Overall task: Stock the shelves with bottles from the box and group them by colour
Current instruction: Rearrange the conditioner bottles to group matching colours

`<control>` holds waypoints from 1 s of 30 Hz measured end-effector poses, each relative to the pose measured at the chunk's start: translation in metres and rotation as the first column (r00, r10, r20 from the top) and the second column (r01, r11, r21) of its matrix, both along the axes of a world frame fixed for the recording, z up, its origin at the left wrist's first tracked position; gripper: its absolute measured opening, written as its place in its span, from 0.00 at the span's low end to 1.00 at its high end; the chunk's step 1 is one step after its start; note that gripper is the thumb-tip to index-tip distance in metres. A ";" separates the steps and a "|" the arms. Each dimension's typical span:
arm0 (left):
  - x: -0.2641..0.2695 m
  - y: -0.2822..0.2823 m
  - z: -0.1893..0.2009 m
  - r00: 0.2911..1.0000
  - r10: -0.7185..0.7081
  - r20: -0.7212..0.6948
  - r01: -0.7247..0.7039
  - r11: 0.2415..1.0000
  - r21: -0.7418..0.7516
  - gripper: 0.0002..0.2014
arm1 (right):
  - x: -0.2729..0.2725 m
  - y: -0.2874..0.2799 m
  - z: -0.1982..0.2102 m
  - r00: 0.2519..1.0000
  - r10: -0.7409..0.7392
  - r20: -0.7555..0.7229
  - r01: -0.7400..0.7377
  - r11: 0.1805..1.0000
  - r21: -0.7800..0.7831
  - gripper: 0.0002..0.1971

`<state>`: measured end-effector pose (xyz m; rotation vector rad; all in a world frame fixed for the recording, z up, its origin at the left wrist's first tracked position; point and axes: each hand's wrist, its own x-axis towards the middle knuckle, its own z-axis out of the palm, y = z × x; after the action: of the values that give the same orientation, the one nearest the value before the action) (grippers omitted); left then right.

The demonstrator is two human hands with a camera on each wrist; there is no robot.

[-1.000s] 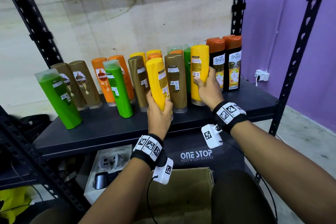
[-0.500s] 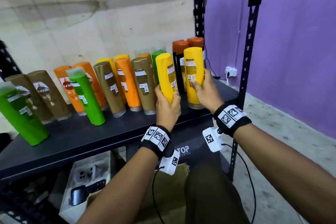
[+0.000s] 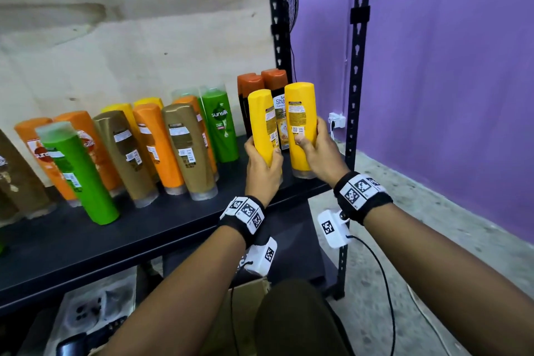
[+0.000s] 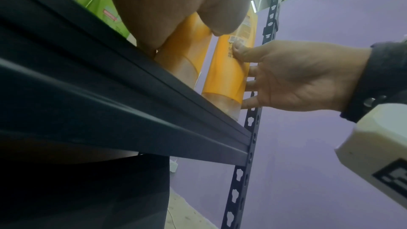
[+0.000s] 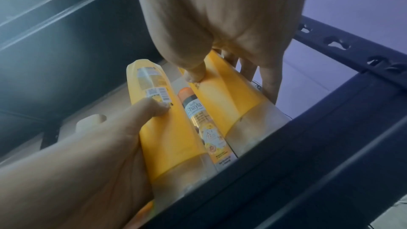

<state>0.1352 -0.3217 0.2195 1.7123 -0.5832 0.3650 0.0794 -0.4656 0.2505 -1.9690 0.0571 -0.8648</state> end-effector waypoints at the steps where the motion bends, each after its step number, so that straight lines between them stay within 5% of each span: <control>1: 0.003 -0.003 0.001 1.000 -0.005 -0.010 0.005 1.000 0.006 0.24 | 0.002 -0.002 0.000 1.000 -0.005 -0.006 0.005 1.000 -0.006 0.26; 30: 0.025 -0.015 0.024 0.992 0.028 -0.123 0.011 0.952 0.305 0.34 | 0.036 -0.008 -0.005 0.948 -0.279 -0.151 0.274 0.960 -0.057 0.22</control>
<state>0.1602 -0.3372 0.2435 2.0188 -0.5609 0.1764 0.1153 -0.4733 0.2460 -2.0914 0.4220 -0.8904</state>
